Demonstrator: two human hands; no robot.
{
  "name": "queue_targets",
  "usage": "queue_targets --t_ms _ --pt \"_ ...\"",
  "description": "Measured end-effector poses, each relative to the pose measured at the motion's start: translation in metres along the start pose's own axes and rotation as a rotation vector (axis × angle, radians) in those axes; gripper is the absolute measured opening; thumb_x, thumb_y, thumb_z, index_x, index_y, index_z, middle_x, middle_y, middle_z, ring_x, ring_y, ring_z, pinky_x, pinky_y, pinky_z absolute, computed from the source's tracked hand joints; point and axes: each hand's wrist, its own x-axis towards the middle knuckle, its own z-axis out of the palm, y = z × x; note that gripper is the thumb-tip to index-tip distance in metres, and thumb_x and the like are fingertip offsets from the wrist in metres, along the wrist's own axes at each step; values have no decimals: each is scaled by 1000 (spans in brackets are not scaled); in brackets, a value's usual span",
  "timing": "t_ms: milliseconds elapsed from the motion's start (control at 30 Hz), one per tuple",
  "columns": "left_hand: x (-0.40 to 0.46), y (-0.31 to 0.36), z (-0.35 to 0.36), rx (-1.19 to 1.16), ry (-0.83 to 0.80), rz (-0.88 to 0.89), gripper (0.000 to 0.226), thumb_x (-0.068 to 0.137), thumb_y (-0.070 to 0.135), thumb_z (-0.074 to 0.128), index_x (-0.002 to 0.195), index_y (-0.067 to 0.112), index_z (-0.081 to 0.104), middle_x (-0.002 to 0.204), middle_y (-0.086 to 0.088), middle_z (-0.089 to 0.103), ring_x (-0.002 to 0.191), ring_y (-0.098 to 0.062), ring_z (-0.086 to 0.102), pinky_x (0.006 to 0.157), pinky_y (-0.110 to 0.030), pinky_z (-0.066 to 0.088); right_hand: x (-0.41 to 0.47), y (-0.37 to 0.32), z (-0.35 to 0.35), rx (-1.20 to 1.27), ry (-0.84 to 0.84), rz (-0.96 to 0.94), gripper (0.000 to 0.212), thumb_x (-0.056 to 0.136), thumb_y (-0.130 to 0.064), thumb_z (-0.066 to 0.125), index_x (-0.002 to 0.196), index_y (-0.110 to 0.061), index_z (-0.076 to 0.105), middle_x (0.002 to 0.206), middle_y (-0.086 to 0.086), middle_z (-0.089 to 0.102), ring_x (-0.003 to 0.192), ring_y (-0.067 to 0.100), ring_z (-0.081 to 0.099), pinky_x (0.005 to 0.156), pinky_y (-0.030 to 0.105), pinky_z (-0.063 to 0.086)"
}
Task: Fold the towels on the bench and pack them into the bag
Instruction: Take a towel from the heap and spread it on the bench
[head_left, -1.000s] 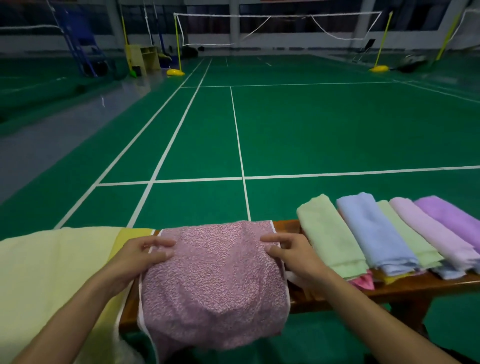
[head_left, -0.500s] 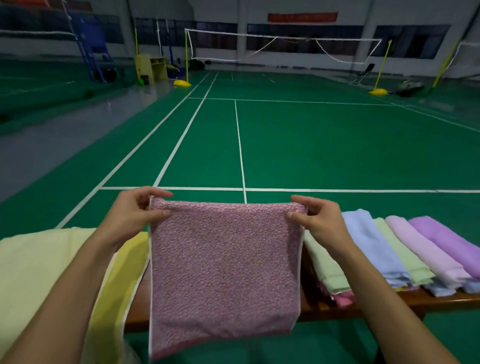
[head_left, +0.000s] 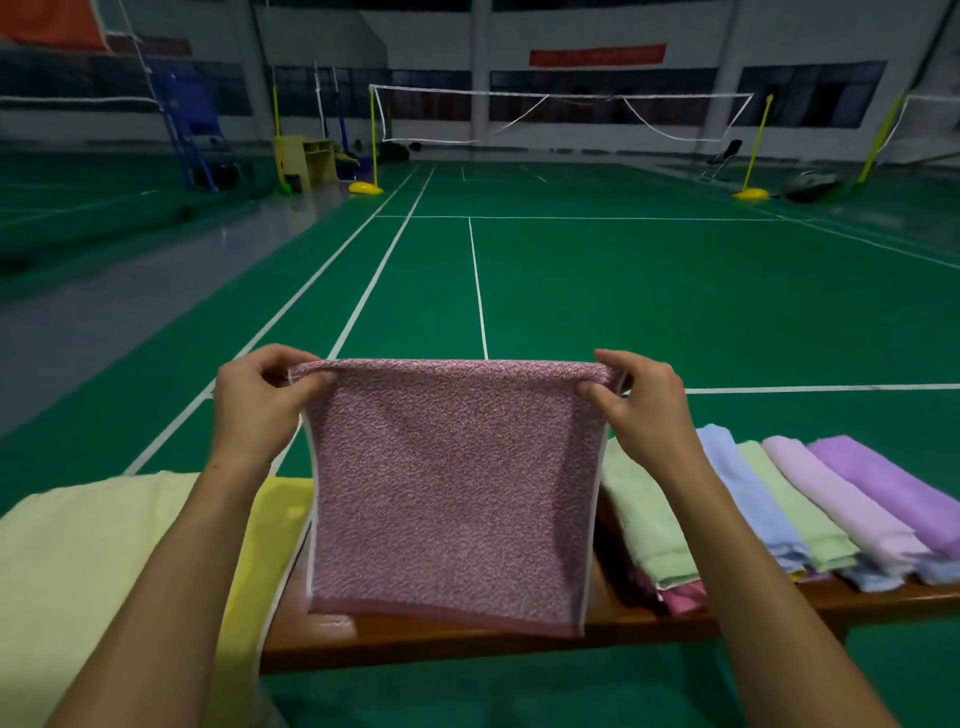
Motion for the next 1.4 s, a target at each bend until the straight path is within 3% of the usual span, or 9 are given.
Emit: queue_targets --t_ms 133,300,467,567,767,967,1033,1167,1400 --pt "3 5 -6 -110 -59 -81 20 89 25 84 92 10 70 92 -4 71 84 -16 62 75 -33 49 7 0 -7 -27 82 -16 23 93 -35 71 105 -19 81 90 1 74 88 27 66 79 38 50" --pt "-3 22 -9 -245 -165 -144 20 99 34 70 98 16 62 95 -3 69 81 -12 65 72 -35 50 8 -3 -14 51 15 2 18 97 -36 68 85 -23 72 90 1 64 101 24 55 90 44 42" --pt "-11 37 -26 -181 -162 -61 21 98 37 69 101 16 65 103 -4 71 87 -12 71 73 -34 54 -5 -9 -25 445 -160 177 64 93 -62 64 94 1 61 84 10 57 78 22 56 73 47 51" --pt "-16 37 -37 -167 -211 -72 27 96 39 70 104 14 64 104 -10 73 90 -22 73 75 -40 57 -14 -14 -30 489 -198 178 50 98 -56 64 98 -7 65 94 18 70 85 33 70 80 62 61" --pt "-24 37 -45 -258 -313 -220 32 97 31 68 115 5 65 95 -9 76 76 -18 76 59 -26 60 -30 -12 -37 524 -230 162 32 99 -46 68 96 -14 73 96 9 74 89 26 72 78 40 54" --pt "-27 0 -26 -10 -290 -194 28 95 35 74 106 9 69 84 -8 77 63 -17 73 56 -31 55 -33 21 5 304 -226 155 27 97 -40 74 82 -18 69 75 1 69 69 19 63 66 39 48" --pt "-26 -24 -10 9 -268 -223 28 96 32 73 103 6 65 80 -14 74 55 -21 68 50 -36 55 -33 30 26 173 -189 138 27 97 -35 75 78 -19 64 68 -2 62 63 14 57 59 35 43" --pt "-20 -74 27 -58 -186 -383 28 98 26 73 105 4 58 100 -24 68 68 -43 74 71 -68 61 -31 44 70 151 -203 200 21 101 -21 69 86 -9 63 72 -4 56 63 10 55 49 13 38" --pt "-10 -135 60 61 -100 -453 27 100 24 72 110 2 59 107 -20 66 74 -33 75 74 -54 66 -23 69 146 32 -282 318 20 103 -28 65 91 -12 65 86 5 68 87 29 63 67 34 34"
